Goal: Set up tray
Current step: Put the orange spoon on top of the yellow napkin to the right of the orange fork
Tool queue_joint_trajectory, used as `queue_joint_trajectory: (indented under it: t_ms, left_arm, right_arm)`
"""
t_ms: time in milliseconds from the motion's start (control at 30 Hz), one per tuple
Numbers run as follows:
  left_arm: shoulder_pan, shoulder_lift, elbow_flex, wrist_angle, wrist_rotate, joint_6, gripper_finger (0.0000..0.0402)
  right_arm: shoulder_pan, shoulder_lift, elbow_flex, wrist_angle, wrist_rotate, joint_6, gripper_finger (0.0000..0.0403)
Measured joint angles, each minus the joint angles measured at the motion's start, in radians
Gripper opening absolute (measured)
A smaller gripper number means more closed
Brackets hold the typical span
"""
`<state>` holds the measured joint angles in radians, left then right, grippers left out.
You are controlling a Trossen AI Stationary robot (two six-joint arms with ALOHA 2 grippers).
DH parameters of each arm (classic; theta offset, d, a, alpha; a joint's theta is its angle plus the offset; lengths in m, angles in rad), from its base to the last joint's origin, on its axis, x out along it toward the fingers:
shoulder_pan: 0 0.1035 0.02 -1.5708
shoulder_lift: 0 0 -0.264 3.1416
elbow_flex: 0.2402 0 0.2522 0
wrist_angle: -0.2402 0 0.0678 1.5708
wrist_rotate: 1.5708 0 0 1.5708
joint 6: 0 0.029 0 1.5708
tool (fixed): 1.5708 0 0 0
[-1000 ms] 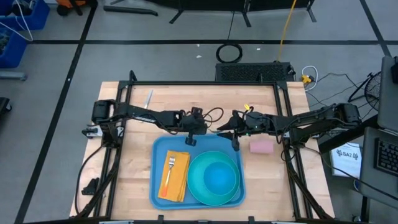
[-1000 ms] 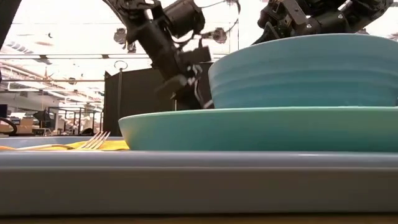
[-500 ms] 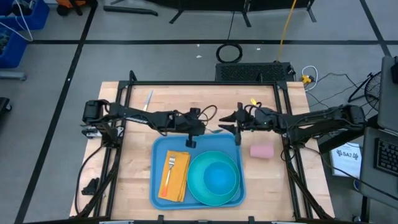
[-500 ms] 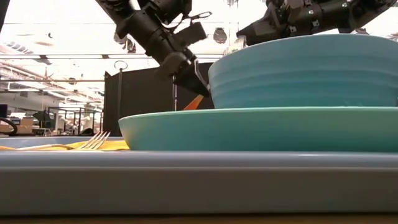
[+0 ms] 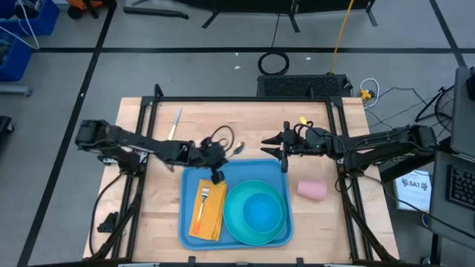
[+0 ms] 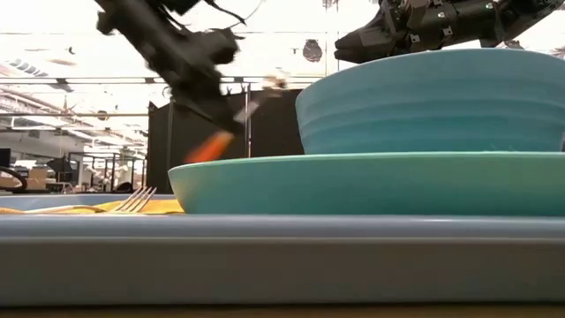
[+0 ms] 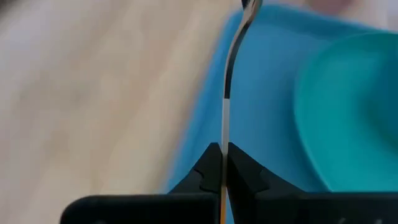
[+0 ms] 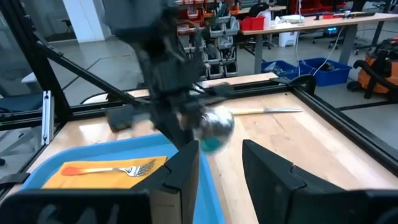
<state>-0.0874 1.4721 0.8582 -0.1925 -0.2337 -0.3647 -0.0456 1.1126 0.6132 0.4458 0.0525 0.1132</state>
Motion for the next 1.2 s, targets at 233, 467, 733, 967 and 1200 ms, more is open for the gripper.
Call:
queue_joint_trajectory:
  t_ms: [233, 467, 733, 967, 1200]
  left_arm:
    - [-0.151, -0.081, 0.048, -0.276, 0.148, -0.582, 0.0006]
    - [-0.322, -0.018, 0.106, -0.407, 0.168, -1.046, 0.0006]
    - [-0.449, 0.170, 0.190, -0.376, 0.125, -1.355, 0.0006]
    - [-0.472, 0.368, 0.330, -0.482, 0.285, -1.387, 0.0006]
    - [-0.470, 0.417, 0.451, -0.761, 0.278, -1.375, 0.0006]
  right_arm:
    - [-0.012, 0.000, 0.000, 0.027, 0.003, -0.012, 0.0114]
    - [-0.023, 0.000, 0.000, 0.052, 0.002, -0.022, 0.0114]
    - [-0.023, 0.000, 0.000, 0.082, -0.001, -0.028, 0.0114]
    - [-0.023, 0.000, 0.000, 0.096, -0.003, -0.028, 0.0114]
    - [-0.018, 0.000, 0.000, 0.093, -0.005, -0.028, 0.0114]
